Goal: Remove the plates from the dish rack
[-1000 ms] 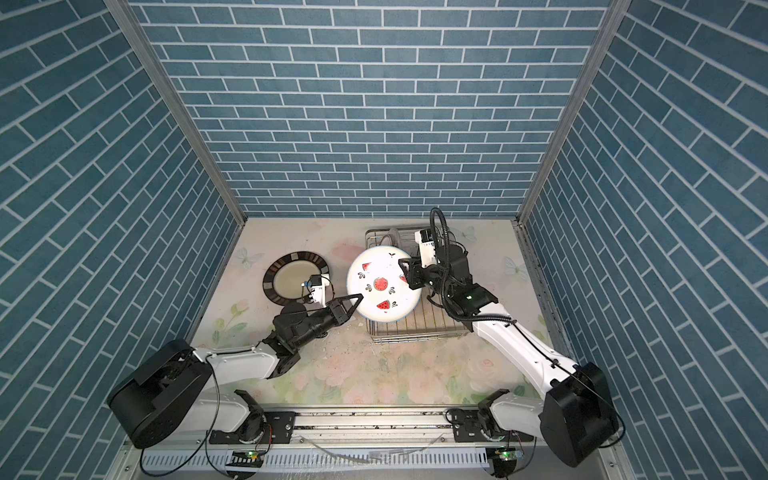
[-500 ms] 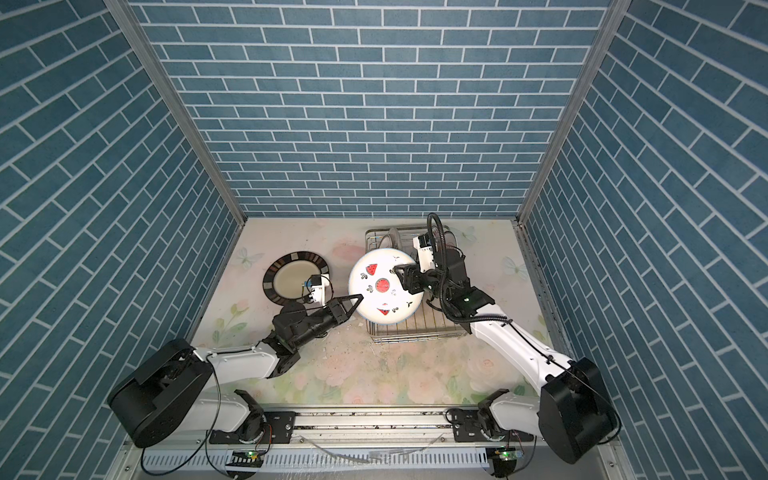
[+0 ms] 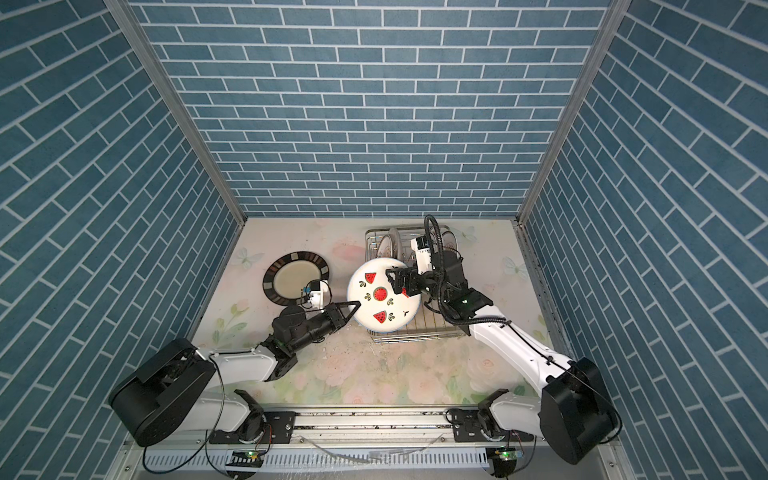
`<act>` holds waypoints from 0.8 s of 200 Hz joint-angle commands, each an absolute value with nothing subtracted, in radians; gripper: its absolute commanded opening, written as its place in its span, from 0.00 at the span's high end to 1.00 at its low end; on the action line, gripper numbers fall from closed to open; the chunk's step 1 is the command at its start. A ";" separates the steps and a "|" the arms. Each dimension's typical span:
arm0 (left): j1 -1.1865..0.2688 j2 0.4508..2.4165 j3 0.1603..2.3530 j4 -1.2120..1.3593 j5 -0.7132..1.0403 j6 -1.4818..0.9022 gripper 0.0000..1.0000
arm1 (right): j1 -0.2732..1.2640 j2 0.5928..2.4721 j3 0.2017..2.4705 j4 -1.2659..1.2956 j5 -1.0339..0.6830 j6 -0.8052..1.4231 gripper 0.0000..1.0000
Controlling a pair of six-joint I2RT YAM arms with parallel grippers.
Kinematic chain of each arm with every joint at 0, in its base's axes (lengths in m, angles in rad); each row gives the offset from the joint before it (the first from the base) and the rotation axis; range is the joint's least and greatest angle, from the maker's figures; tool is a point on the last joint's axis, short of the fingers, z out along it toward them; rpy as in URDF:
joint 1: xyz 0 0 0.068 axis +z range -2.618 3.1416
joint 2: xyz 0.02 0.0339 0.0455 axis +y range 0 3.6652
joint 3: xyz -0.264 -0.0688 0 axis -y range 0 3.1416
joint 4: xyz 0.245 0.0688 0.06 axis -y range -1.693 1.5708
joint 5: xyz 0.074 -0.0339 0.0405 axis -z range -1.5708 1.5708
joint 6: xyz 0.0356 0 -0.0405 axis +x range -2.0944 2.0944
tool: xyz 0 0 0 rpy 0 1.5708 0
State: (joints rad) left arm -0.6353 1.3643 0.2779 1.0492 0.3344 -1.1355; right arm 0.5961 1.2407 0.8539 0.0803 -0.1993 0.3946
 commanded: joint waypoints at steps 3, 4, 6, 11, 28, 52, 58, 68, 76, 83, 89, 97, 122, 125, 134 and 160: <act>-0.624 1.295 0.279 1.150 0.329 -1.132 1.00 | 0.601 1.180 0.857 0.081 -0.113 0.411 0.01; -0.623 1.293 0.279 1.148 0.329 -1.132 1.00 | 0.602 1.177 0.855 0.082 -0.110 0.412 0.01; -0.622 1.290 0.278 1.145 0.328 -1.131 1.00 | 0.603 1.174 0.855 0.082 -0.104 0.414 0.01; -0.619 1.280 0.274 1.136 0.324 -1.131 1.00 | 0.602 1.164 0.851 0.080 -0.094 0.418 0.01; -0.609 1.251 0.270 1.112 0.321 -1.129 1.00 | 0.601 1.131 0.844 0.071 -0.028 0.418 0.01; -0.595 1.204 0.259 1.072 0.318 -1.126 1.00 | 0.601 1.078 0.816 0.092 -0.032 0.400 0.01; -0.591 1.190 0.255 1.063 0.315 -1.123 1.00 | 0.601 1.064 0.805 0.107 -0.049 0.394 0.01; -0.585 1.164 0.250 1.041 0.309 -1.119 1.00 | 0.602 1.049 0.794 0.123 -0.077 0.385 0.01; -0.581 1.141 0.245 1.021 0.303 -1.117 1.00 | 0.602 1.046 0.792 0.130 -0.113 0.372 0.01; -0.578 1.116 0.244 0.999 0.299 -1.111 1.00 | 0.602 1.047 0.792 0.137 -0.149 0.354 0.01; -0.573 1.095 0.243 0.974 0.294 -1.108 1.00 | 0.603 1.048 0.792 0.143 -0.175 0.340 0.01; -0.571 1.064 0.245 0.935 0.287 -1.107 1.00 | 0.605 1.049 0.789 0.155 -0.198 0.327 0.01; -0.556 0.959 0.252 0.796 0.250 -1.048 1.00 | 0.626 1.048 0.785 0.176 -0.227 0.284 0.01; -0.554 0.948 0.254 0.776 0.241 -1.040 1.00 | 0.629 1.048 0.786 0.178 -0.228 0.279 0.01; -0.548 0.922 0.264 0.714 0.222 -1.024 1.00 | 0.646 1.045 0.785 0.186 -0.236 0.263 0.01; -0.501 0.903 0.270 0.694 0.254 -1.028 1.00 | 0.719 1.060 0.810 0.180 -0.264 0.199 0.01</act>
State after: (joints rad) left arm -0.5419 0.9360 0.2302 0.6689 0.2546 -1.0504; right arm 0.6624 1.0557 0.8009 0.1452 -0.2062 0.2970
